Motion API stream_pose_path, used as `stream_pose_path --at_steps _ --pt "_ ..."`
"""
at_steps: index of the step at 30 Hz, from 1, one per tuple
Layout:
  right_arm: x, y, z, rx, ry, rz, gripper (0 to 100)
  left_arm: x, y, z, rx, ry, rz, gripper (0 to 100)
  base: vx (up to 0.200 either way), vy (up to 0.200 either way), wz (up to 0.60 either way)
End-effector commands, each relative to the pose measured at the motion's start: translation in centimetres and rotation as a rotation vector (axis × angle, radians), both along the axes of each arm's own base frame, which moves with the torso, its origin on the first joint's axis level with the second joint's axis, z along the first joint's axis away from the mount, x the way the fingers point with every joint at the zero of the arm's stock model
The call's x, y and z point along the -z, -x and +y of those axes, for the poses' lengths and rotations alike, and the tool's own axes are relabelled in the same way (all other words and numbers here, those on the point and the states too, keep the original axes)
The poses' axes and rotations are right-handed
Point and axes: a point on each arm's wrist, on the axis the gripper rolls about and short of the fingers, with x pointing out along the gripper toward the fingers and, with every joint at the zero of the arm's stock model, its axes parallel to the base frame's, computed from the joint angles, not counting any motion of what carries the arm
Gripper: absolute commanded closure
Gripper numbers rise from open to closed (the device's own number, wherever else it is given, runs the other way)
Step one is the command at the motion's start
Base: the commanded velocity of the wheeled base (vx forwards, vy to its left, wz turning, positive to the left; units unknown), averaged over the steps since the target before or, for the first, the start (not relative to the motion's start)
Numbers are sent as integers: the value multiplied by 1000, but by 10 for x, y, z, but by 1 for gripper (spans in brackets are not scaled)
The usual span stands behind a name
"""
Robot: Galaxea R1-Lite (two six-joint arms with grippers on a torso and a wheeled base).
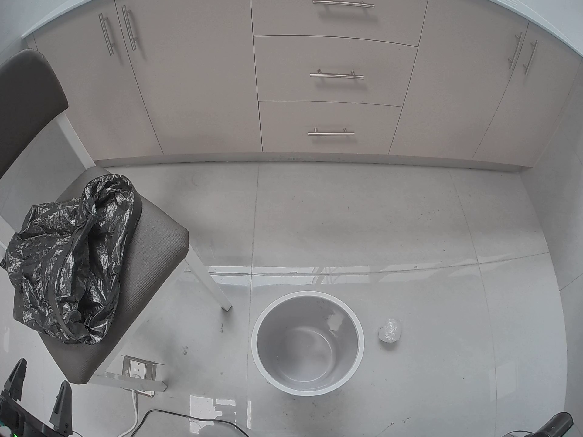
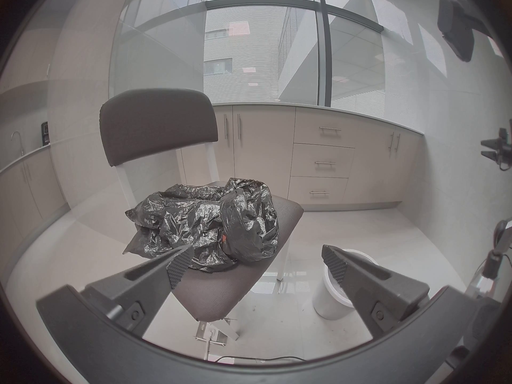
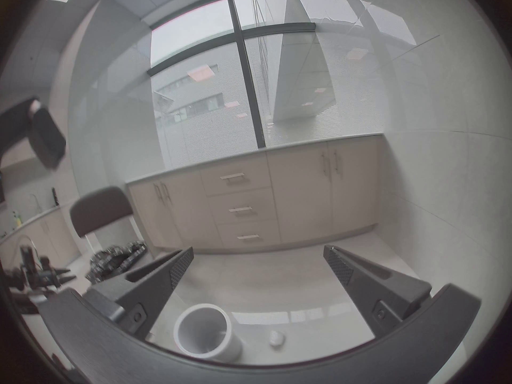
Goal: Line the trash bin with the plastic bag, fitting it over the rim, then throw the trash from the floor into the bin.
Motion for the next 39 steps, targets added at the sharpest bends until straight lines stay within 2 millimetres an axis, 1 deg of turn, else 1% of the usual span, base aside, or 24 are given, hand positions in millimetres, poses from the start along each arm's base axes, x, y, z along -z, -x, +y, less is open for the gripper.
stream_pose_path --at_steps 1,2,3,5,6,7,8,11,13,14,15,16,18,20,21,25,27,28,29,31,32,33,34,39 --pt "-41 -89 15 -210 -67 164 0 -82 22 1 49 180 -191 0 0 0 0" --pt "-41 -89 15 -210 -67 164 0 -82 22 1 49 180 -191 0 0 0 0" --pt "-41 -104 20 -236 -77 189 0 -112 17 2 73 190 -122 0 0 0 0" --pt "-36 -114 24 -261 -83 208 0 -125 7 1 81 173 -63 0 0 0 0" --pt "-32 -117 26 -275 -90 217 0 -126 0 1 87 173 -30 0 0 0 0" --pt "-32 -117 26 -277 -91 217 0 -126 -1 1 87 172 -24 0 0 0 0" --pt "-26 -123 29 -292 -99 220 0 -127 -13 0 93 173 30 0 0 0 0" --pt "-18 -129 31 -291 -94 219 0 -134 -35 -2 89 175 93 0 0 0 0" --pt "-18 -130 31 -291 -93 216 0 -142 -57 -3 83 174 134 0 0 0 0" --pt "-18 -131 31 -292 -95 216 0 -144 -62 -3 83 171 140 0 0 0 0" --pt "-17 -132 32 -293 -94 221 0 -154 -83 -4 80 171 171 0 0 0 0" --pt "-17 -132 32 -294 -94 221 0 -157 -91 -5 73 170 184 0 0 0 0" --pt "-15 -133 32 -293 -92 233 0 -172 -133 -6 49 169 247 0 0 0 0" --pt "-14 -134 32 -293 -92 236 0 -177 -147 -6 42 169 262 0 0 0 0" --pt "-14 -134 32 -290 -89 237 0 -183 -175 -3 16 173 292 0 0 0 0" --pt "-17 -131 31 -284 -94 217 0 -204 -239 6 -36 178 292 0 0 0 0" --pt "-16 -131 31 -285 -92 220 0 -211 -274 15 -78 177 291 0 0 0 0" --pt "-16 -131 31 -286 -91 223 0 -211 -286 18 -98 175 296 0 0 0 0" --pt "-15 -131 31 -286 -90 224 0 -211 -292 19 -111 173 298 0 0 0 0" --pt "-14 -133 31 -285 -86 231 0 -204 -322 30 -146 156 330 0 0 0 0" --pt "-14 -133 31 -285 -87 233 0 -199 -331 36 -163 146 345 0 0 0 0" --pt "-14 -133 31 -285 -87 233 0 -199 -331 36 -163 146 345 0 0 0 0" --pt "-14 -133 31 -285 -87 233 0 -187 -347 48 -190 135 375 0 0 0 0" --pt "-16 -131 31 -285 -83 218 0 -164 -379 72 -240 144 426 0 0 0 0"
